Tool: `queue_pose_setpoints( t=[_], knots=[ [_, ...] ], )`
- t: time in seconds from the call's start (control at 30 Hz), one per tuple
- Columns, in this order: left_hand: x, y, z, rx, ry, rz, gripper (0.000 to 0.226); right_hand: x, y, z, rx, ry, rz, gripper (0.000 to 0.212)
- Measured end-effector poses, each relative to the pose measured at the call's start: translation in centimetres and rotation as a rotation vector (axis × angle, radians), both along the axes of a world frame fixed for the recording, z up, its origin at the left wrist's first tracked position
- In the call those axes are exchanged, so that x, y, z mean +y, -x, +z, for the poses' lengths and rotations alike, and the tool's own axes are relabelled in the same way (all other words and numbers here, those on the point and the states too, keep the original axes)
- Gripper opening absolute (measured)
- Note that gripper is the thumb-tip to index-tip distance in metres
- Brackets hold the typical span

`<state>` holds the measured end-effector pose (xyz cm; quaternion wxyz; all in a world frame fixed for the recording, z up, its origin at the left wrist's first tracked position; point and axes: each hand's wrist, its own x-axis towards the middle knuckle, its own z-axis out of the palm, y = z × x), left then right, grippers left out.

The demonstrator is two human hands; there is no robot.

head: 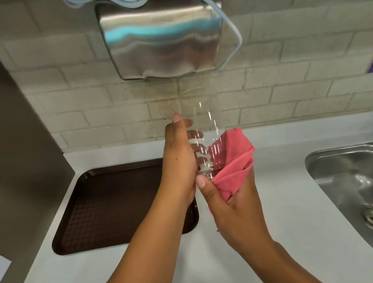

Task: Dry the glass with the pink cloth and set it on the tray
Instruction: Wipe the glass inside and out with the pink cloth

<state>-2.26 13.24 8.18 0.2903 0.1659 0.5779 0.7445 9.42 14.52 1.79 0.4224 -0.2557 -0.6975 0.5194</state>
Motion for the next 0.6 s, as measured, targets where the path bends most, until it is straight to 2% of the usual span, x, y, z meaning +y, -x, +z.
queue_pose_setpoints(
  t=[0.07,0.1,0.23,0.33,0.4,0.47,0.6],
  knots=[
    [-0.1,-0.2,-0.3,0.103,0.06,0.0,0.045,0.2,0.0,-0.4,-0.044,-0.053,-0.059,0.062],
    [-0.2,-0.3,-0.5,0.125,0.075,-0.018,0.044,0.4,0.0,-0.7,-0.069,-0.091,-0.084,0.061],
    [-0.3,-0.9,-0.6,0.116,0.106,-0.062,0.064,0.2,0.0,-1.8,-0.125,-0.163,-0.124,0.064],
    [-0.1,-0.5,-0.6,0.149,0.142,-0.08,0.065,-0.6,-0.2,-1.9,-0.166,-0.191,-0.094,0.07],
    [-0.3,-0.1,-0.4,0.167,0.14,-0.073,0.062,-1.1,-0.4,-1.2,-0.159,-0.26,-0.036,0.062],
    [-0.5,0.2,-0.2,0.135,0.112,-0.088,0.061,-1.2,-0.3,-0.4,-0.177,-0.354,0.011,0.054],
    [-0.6,0.2,-0.2,-0.059,0.054,-0.164,0.071,-0.4,1.0,2.0,-0.249,-0.452,-0.004,0.069]
  ],
)
